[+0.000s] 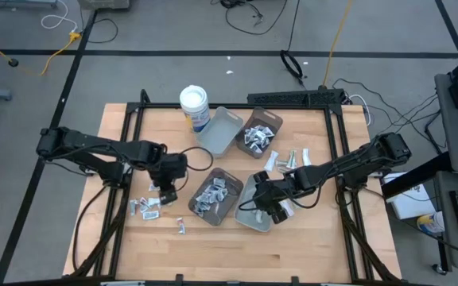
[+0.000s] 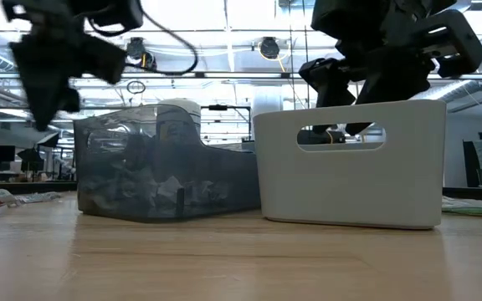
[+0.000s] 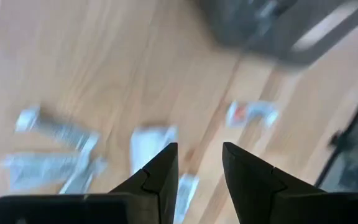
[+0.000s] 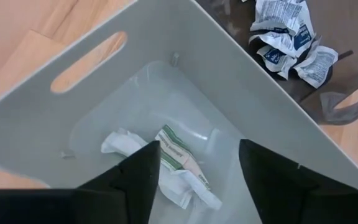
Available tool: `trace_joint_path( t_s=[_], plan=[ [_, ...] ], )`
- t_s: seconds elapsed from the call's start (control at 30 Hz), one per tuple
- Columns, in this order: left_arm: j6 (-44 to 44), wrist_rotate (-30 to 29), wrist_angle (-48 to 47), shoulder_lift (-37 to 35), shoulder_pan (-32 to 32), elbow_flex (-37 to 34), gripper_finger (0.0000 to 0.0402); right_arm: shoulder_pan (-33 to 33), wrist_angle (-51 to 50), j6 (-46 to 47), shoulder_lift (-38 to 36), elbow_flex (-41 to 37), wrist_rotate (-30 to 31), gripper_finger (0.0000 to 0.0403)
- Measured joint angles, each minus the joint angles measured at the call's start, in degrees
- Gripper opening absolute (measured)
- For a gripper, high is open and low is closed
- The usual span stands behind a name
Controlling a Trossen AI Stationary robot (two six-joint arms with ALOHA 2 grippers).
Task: Pick & Place First Aid Supplies
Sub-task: Put the green bandage into the bottom gray bin
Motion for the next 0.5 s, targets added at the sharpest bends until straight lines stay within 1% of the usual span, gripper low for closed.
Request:
trace_joint_path(
  t_s=[0.13,0.2,0.3,0.37,0.5],
  plan=[
    [1.0,-0.9,-8.1,0.0,-1.3,0.0,0.0129,0.0,0.0,-1.3,0.0,0.0,0.0,0.0221],
    [0.8,-3.5,-10.0,0.0,-2.2,0.0,0.0129,0.0,0.0,-1.3,0.0,0.0,0.0,0.0221],
    [1.2,-9.8,-10.6,0.0,-4.8,0.0,0.0129,0.0,0.0,-1.7,0.0,0.0,0.0,0.0218],
    [1.4,-12.8,-10.5,0.3,-6.6,0.0,0.0129,0.0,0.0,-2.5,0.0,0.0,0.0,0.0218],
    [-0.3,-14.5,-9.7,0.5,-9.6,-0.6,0.0129,0.0,0.1,-2.9,0.0,0.0,0.0,0.022]
  ],
)
